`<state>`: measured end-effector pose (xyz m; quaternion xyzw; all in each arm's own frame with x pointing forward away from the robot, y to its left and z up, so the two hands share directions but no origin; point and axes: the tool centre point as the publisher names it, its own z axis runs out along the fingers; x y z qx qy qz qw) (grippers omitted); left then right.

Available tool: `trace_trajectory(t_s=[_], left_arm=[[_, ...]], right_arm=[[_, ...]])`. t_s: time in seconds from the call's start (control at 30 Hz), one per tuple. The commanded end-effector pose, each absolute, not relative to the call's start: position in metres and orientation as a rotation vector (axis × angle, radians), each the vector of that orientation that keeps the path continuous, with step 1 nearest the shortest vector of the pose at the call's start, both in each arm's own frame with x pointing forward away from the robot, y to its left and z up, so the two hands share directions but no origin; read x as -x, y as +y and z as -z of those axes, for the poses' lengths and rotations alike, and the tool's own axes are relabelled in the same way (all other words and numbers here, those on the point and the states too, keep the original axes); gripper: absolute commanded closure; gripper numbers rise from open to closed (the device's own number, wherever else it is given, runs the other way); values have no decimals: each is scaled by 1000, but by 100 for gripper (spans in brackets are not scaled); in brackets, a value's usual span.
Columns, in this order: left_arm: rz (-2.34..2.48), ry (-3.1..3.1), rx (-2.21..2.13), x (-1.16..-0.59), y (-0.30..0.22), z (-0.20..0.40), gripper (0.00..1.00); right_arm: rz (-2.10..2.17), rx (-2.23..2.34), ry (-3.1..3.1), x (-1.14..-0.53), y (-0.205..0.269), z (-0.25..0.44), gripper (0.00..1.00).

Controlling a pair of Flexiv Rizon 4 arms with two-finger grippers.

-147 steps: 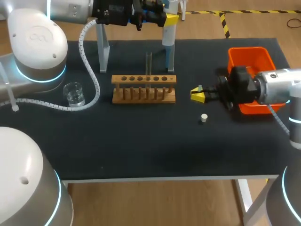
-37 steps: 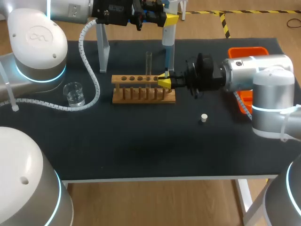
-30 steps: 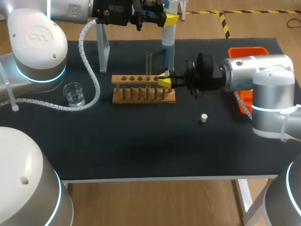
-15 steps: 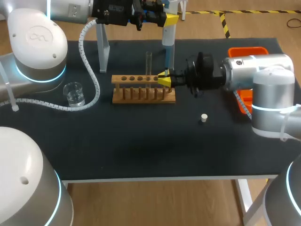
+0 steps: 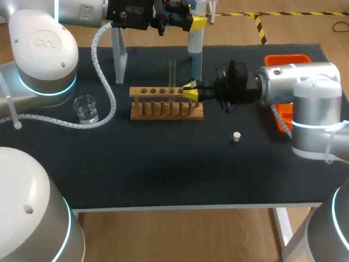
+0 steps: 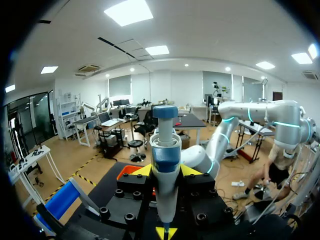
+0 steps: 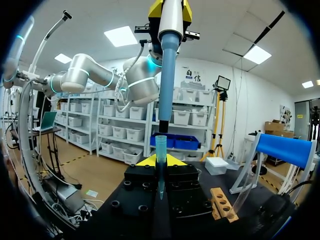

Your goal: Invert the test tube, pick up the pipette, mount the tip to pipette, aspirate from beaker and dispense into the tube, eject the tip, return the pipette, and cap with the stopper.

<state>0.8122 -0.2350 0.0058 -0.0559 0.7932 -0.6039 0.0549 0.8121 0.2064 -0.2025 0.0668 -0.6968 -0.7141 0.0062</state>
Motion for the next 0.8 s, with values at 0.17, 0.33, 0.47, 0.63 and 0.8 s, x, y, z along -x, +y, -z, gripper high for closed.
trace_trajectory(t_s=[0.17, 0.33, 0.47, 0.63, 0.8], left_arm=[[1834, 2412, 167, -813, -234, -6, 100], [1834, 2412, 167, -813, -234, -6, 100], [1834, 2412, 167, -813, -234, -6, 100], [1834, 2412, 167, -813, -234, -6, 100], [1834, 2412, 167, -813, -234, -6, 100]], right_arm=[[2242, -208, -2178, -814, 207, 200, 100], [2245, -213, -2178, -814, 207, 199, 100], [2245, -219, -2182, -814, 207, 198, 100], [2248, -220, -2183, -814, 207, 198, 100], [2252, -217, -2184, -815, 205, 197, 100]])
